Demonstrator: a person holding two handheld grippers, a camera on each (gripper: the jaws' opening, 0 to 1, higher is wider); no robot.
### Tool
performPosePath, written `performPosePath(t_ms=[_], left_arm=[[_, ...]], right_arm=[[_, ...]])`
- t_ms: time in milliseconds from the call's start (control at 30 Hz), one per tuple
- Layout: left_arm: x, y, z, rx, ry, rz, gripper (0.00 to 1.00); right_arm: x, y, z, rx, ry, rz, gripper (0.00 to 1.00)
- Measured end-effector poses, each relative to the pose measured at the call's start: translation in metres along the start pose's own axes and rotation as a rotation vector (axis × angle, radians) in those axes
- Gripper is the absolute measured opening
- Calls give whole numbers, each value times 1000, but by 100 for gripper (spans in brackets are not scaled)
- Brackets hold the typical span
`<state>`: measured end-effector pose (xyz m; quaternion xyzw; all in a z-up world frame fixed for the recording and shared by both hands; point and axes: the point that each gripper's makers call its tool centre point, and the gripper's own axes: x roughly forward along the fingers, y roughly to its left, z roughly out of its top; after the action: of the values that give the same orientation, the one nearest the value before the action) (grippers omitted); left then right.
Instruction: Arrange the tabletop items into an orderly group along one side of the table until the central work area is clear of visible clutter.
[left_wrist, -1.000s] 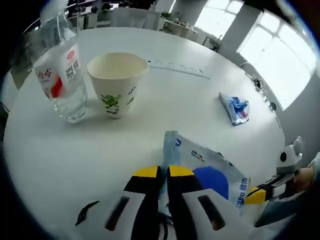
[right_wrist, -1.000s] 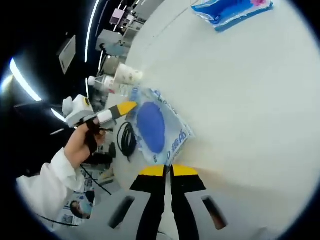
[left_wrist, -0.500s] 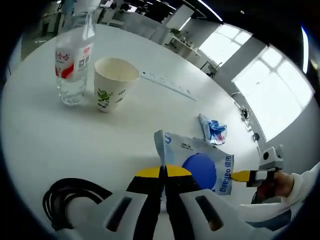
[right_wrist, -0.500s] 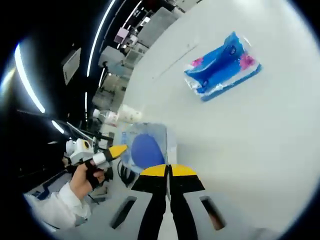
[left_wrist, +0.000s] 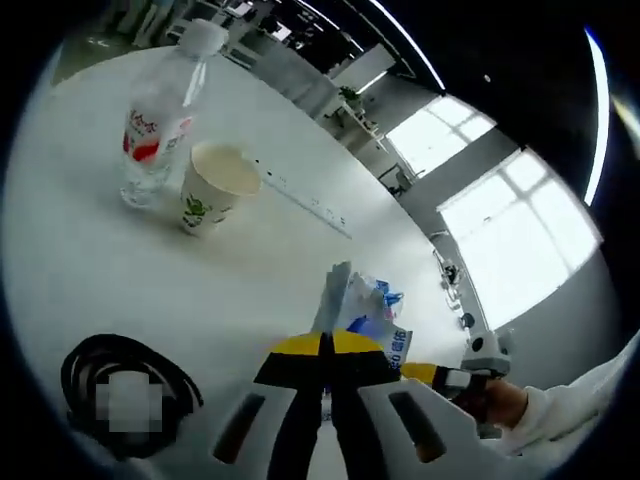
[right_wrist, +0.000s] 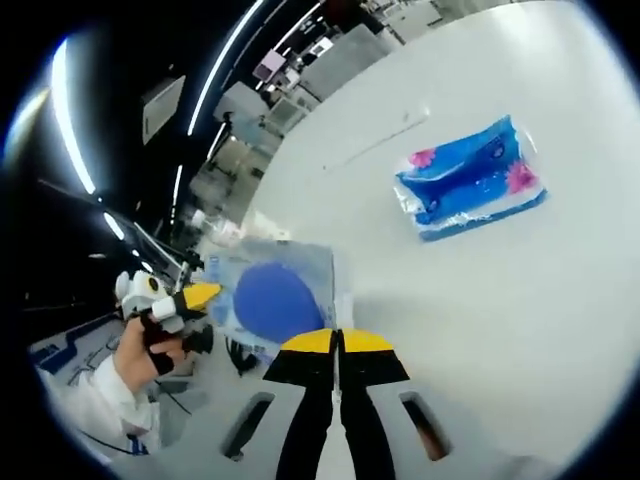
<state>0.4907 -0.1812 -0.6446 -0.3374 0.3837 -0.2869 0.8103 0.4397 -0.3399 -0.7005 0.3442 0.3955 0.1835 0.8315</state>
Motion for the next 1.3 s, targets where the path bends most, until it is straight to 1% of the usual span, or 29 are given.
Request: performPosePath(t_ms=[67,200,233,267,300,333,433,533,600,667,700,800,900,967,1000,1067,1167,1233,1300], left_arm=[[-5,-6,0,3,-1,-11,0],[-11,-23,3,-16,-20,-58,0],[-13,-29,4,-19,-24,-71,0],[-14,-33,5,-18,-26,-77,0],[-15,-36,5,-14,-27,-81,0],[-15,-39,5,-10,-28,-85,0],[-11,-37,5,10,-19,-56,0],[-8,-31,9,2,-30,-35,0],[-5,-28,14,6,-48,-19,0],[-2,-22,21,21,-63,22,0],[0,-17,23,65,-47,59,0],[7,-16,33,151,-70,95,0],[13,-12,39,218,-73,141,0],[20,-11,43,268,-69,157,0],[22,-10,45,287,-63,172,0],[30,-7,47,363,-37,208,0],[38,-4,52,468,-15,253,0],[45,-2,54,514,1,281,0],[51,0,55,530,6,293,0]], right_arm=[[0,1,3,28,-7,21,0],[-3,4,7,27,-33,69,0],[-4,3,8,44,-51,84,0],[-5,2,9,103,-59,98,0],[-6,3,10,130,-71,117,0],[-8,1,9,150,-72,115,0],[-9,2,9,139,-61,124,0],[-9,9,14,105,-55,131,0],[-9,11,21,102,-63,134,0],[-8,14,31,89,-74,132,0],[-7,14,35,85,-78,126,0],[-3,19,53,52,-95,119,0],[-1,23,64,25,-104,109,0],[1,22,72,16,-111,99,0],[2,22,76,11,-115,95,0],[3,19,82,5,-124,77,0],[7,16,90,6,-142,60,0],[11,14,95,4,-151,45,0],[15,12,98,17,-161,36,0]])
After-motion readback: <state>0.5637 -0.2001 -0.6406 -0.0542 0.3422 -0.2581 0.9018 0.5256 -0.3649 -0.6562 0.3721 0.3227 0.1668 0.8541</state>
